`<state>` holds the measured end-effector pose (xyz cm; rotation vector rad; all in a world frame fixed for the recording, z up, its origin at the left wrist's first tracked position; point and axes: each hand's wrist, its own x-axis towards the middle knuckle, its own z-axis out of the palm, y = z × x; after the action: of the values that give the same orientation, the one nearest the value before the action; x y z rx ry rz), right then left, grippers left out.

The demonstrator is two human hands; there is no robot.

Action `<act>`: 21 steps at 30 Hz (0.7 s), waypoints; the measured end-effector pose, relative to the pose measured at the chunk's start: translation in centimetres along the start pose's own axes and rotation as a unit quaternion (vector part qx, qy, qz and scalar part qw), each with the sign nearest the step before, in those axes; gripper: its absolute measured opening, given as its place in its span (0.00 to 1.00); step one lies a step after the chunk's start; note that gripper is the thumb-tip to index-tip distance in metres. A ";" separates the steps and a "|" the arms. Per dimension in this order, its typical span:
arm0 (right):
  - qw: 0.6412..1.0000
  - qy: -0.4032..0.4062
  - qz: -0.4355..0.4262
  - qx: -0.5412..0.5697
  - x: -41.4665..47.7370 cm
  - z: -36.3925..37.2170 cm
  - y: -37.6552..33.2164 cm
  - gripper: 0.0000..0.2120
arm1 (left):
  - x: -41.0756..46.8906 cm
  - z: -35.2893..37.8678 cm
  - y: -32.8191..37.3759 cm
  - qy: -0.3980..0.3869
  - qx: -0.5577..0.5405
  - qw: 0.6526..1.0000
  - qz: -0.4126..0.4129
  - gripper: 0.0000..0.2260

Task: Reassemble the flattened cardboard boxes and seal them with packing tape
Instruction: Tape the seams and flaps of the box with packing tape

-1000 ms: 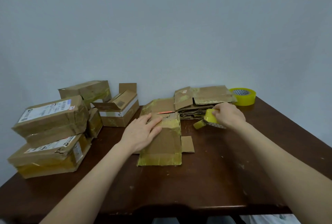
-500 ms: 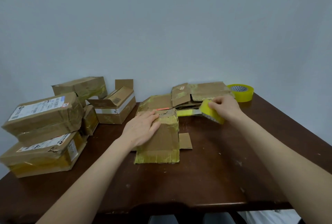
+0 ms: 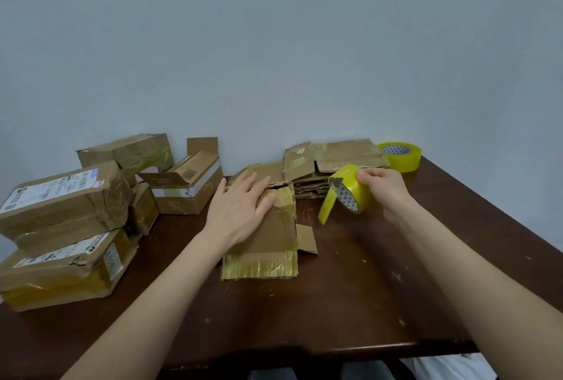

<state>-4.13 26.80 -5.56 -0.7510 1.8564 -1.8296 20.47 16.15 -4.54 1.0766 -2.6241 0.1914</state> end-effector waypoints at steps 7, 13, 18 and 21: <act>0.996 -0.009 0.017 0.091 -0.6 -0.3 -1.5 0.08 | 1.1 -2.0 7.5 0.128 -0.088 0.986 0.061 0.20; 0.991 -0.038 0.006 0.129 -1.9 -1.2 -2.7 0.05 | 2.7 -0.6 10.8 0.068 -0.205 0.976 -0.021 0.17; 0.996 0.023 -0.035 0.079 -2.2 -1.2 -2.2 0.10 | 0.6 -1.7 10.0 0.102 -0.172 0.980 -0.013 0.10; 0.995 0.059 -0.033 0.069 -1.7 -0.8 -1.7 0.13 | -1.3 -3.5 6.5 0.122 -0.192 0.972 -0.058 0.09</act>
<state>-3.22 28.59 -4.00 -0.6754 1.7722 -2.0626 17.55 22.44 -1.69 0.9930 -2.2472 -0.1919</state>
